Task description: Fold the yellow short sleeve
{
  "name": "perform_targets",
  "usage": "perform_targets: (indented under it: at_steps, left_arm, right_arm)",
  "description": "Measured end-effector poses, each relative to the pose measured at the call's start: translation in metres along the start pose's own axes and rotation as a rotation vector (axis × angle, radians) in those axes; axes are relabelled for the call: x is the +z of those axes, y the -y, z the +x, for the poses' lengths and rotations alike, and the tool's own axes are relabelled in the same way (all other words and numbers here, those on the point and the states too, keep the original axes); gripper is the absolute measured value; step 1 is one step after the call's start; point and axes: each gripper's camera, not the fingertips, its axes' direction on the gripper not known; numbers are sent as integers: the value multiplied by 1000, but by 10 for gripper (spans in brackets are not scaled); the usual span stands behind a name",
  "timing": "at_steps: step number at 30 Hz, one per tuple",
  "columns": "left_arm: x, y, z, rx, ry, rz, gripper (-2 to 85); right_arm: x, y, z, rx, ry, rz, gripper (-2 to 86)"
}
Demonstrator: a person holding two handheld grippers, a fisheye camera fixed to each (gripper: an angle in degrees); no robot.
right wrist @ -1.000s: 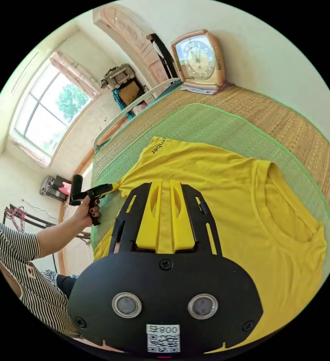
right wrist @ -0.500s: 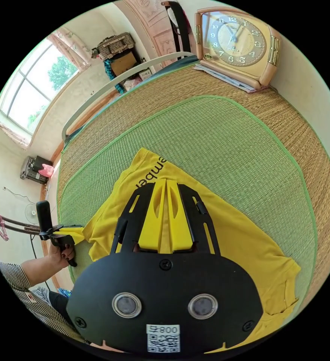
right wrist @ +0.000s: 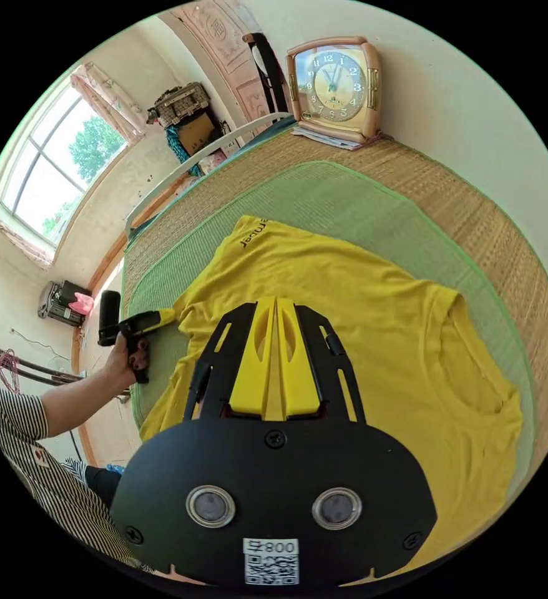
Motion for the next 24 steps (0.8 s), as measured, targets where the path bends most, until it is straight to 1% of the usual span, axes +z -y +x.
perform_targets:
  at_steps: [2,3,5,6,7,10,11,14,17,21,23,24]
  left_arm:
    - [1,1,-7,-15,-14,1,29]
    - [2,2,-11,-24,-22,-4,30]
    - [2,2,-15,-42,-19,-7,34]
    - [1,1,-16,-56,-24,-17,38]
    - [0,0,-16,-61,-33,-22,42]
    - [-7,-18,1,-19,-40,-90,63]
    - [-8,-31,9,-15,-24,-154,72]
    - [-13,-77,24,-25,32,-313,94]
    - [-27,-124,29,-81,88,-357,112]
    - [-19,-173,4,-258,7,-457,132]
    - [-12,-184,-6,-314,-23,-449,136]
    - [-6,-189,-9,-337,-70,-445,137]
  right_arm:
    - [-28,-77,10,72,51,-13,2]
    - [-35,-98,13,98,58,-15,3]
    - [-65,-184,22,221,45,-31,6]
    - [-72,-205,24,259,40,-40,7]
    - [-86,-248,27,339,22,-51,10]
    - [-118,-347,26,533,5,-36,22]
    - [-128,-383,25,604,4,-22,28]
    - [-142,-457,20,744,-17,-5,47]
    - [-150,-514,13,814,-37,0,63]
    - [-158,-574,12,873,-19,23,68]
    - [-160,-612,14,913,38,64,70]
    - [-160,-622,14,921,53,70,71]
